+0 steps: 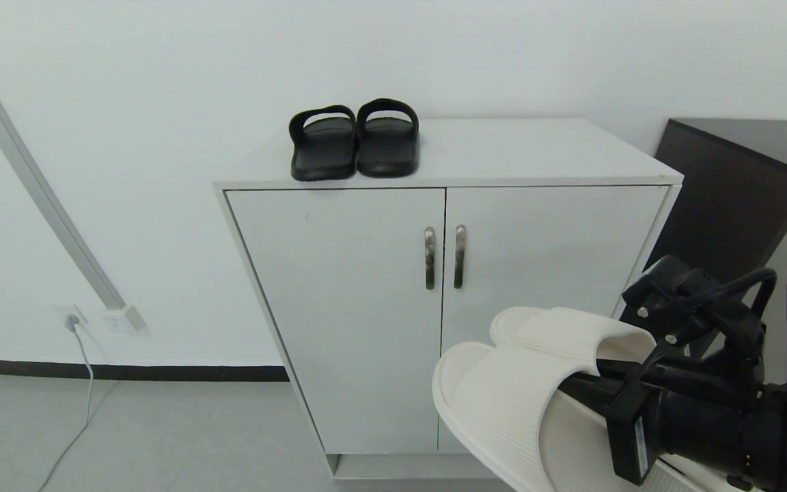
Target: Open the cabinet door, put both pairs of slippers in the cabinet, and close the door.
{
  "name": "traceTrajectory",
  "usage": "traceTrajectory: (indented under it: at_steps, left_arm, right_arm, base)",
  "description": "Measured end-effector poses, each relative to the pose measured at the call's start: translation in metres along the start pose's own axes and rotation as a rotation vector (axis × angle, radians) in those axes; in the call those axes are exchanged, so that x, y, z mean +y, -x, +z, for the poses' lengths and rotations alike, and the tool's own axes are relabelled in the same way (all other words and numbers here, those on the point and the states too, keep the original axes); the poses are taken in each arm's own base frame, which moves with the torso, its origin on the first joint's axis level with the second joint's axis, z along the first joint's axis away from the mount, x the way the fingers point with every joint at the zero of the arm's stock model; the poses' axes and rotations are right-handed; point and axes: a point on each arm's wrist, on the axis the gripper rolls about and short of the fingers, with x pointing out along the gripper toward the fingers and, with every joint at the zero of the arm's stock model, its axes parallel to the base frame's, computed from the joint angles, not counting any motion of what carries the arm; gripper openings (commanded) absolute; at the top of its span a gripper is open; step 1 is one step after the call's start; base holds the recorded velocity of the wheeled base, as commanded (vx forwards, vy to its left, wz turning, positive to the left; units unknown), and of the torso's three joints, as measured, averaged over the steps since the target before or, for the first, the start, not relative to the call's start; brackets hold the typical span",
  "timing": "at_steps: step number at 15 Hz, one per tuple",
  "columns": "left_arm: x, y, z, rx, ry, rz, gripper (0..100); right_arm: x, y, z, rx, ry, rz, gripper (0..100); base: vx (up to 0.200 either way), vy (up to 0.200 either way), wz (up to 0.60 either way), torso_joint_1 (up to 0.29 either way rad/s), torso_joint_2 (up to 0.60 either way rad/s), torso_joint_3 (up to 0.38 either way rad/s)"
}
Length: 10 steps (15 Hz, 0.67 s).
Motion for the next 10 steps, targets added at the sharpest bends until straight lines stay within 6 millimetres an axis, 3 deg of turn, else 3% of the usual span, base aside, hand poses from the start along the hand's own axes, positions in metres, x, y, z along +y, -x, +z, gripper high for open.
traceTrajectory:
  at_steps: [5,10]
  left_arm:
    - [0.0000,0.0000,0.0000,0.000,-0.004,0.000,100]
    - [0.0000,0.0000,-0.0001,0.001,-0.007,-0.002,100]
  right_arm:
    - [0.0003,-0.0002,0.0003,0.001,0.000,0.005,0]
    - [0.0003,-0.0008,-0.0013,0.008,0.001,0.006,0]
  base:
    - [0.000,0.000,0.00,-0.096,0.45,0.348]
    - [0.000,0.000,0.00,-0.027,0.38,0.352]
